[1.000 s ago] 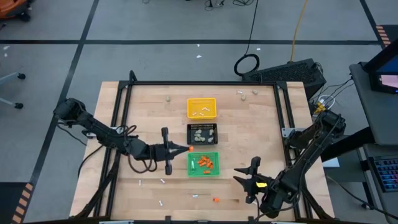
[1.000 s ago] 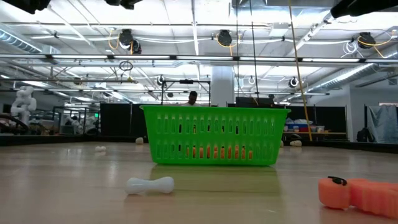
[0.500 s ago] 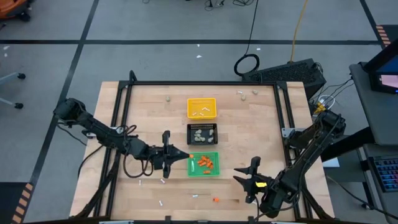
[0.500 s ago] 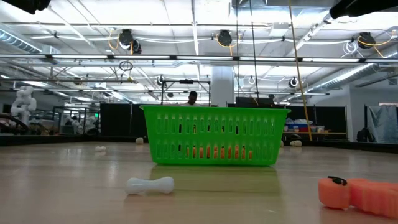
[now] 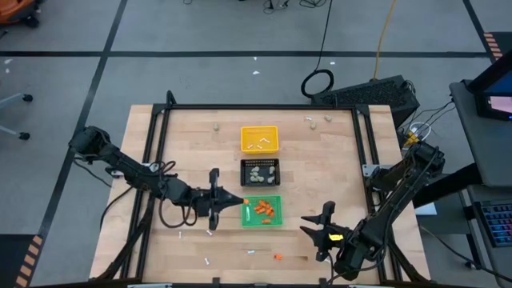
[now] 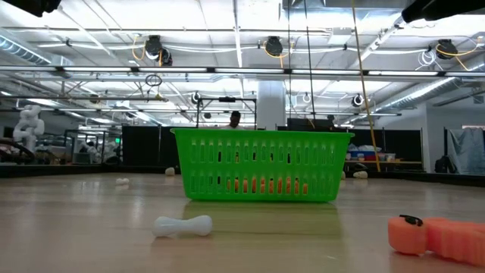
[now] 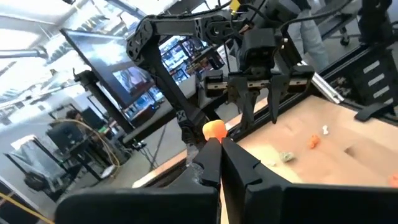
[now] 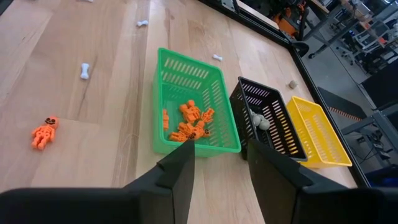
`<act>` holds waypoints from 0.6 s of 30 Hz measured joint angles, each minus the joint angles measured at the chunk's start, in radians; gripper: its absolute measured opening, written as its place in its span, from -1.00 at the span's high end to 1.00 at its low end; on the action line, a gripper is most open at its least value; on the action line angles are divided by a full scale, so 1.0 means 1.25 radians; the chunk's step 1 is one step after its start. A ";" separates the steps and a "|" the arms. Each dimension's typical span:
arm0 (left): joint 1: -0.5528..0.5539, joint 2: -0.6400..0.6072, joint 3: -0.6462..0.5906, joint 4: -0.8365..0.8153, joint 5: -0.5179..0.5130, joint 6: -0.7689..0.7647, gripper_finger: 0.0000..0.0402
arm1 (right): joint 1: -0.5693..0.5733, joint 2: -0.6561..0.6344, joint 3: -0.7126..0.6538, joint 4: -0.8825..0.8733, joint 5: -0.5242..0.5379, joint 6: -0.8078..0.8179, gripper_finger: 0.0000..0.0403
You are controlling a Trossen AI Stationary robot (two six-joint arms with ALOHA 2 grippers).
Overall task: Sort Halloween decoration
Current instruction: Put the orange skeleton toy into the green basket
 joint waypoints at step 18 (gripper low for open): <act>-0.002 0.000 0.013 -0.025 -0.017 -0.433 1.00 | 0.000 0.000 0.000 0.006 0.000 0.000 0.32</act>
